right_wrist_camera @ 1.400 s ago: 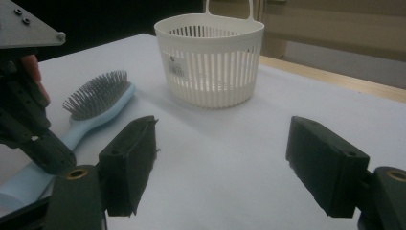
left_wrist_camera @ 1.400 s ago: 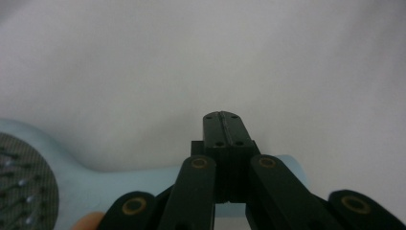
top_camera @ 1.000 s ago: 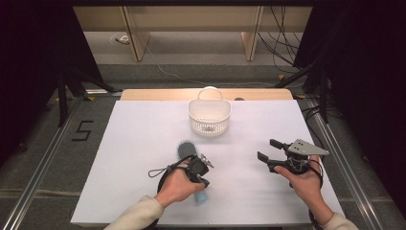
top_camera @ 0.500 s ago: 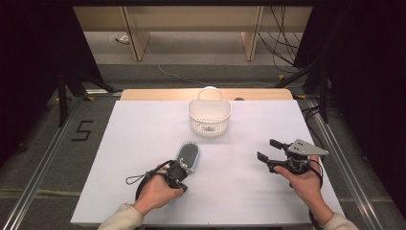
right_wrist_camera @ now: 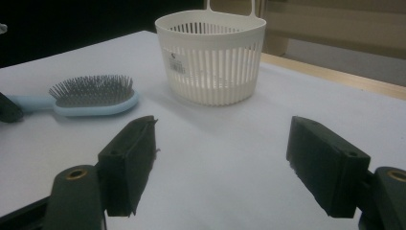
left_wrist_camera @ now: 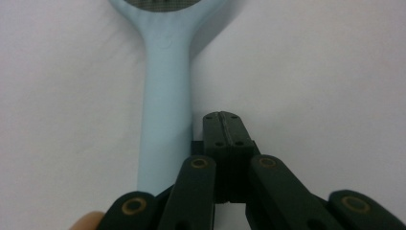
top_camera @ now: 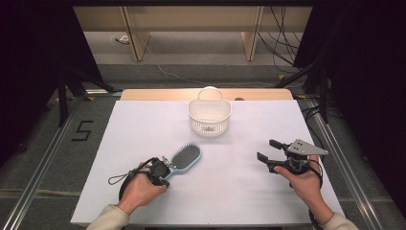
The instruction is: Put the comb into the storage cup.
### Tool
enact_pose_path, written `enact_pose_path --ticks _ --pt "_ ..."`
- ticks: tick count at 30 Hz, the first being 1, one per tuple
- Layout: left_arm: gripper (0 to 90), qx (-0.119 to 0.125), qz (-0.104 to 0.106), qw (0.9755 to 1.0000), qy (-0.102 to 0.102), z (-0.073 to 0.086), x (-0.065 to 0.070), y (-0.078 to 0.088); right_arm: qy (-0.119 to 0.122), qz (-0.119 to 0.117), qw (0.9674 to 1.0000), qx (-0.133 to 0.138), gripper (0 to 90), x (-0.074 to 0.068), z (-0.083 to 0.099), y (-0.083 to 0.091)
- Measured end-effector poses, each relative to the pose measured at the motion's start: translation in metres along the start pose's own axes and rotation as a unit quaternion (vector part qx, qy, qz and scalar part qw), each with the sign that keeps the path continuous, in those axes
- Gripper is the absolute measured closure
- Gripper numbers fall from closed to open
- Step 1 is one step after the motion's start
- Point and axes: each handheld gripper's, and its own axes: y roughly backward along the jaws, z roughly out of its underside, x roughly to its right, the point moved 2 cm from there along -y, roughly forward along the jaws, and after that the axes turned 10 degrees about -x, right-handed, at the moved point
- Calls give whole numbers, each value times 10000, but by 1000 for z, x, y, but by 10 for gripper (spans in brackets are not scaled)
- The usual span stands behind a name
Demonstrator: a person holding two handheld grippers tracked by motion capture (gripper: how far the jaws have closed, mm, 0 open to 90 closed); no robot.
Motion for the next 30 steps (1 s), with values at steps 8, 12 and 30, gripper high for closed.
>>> enact_pose_path --ticks 8,12,30 --pt "900 -27 -149 9999 7 2 -6 0 -5 0 10000 -10 265 0 0 0" --pt "899 -12 -117 9999 57 2 -10 0 -7 1 10000 -4 265 0 0 0" --pt "829 278 84 9995 75 7 -16 5 -12 -70 10000 31 256 1 0 1"
